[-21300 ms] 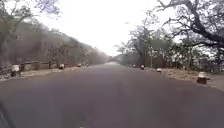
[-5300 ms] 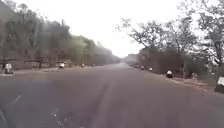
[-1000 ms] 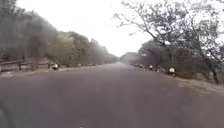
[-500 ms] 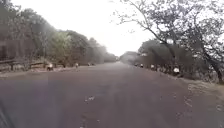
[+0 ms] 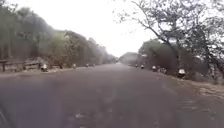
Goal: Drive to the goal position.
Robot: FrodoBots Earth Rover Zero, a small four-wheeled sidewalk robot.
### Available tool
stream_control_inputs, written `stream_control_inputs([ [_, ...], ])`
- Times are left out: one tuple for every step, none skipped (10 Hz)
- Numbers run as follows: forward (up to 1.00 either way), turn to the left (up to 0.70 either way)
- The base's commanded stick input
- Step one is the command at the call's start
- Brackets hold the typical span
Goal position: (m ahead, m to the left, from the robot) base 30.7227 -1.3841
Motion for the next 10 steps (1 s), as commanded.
stream_control_inputs([
  [1.0,0.0],
  [1.0,0.0],
  [1.0,0.0],
  [1.0,0.0],
  [1.0,0.0],
  [1.0,0.0],
  [1.0,0.0],
  [1.0,0.0],
  [1.0,0.0],
  [1.0,0.0],
])
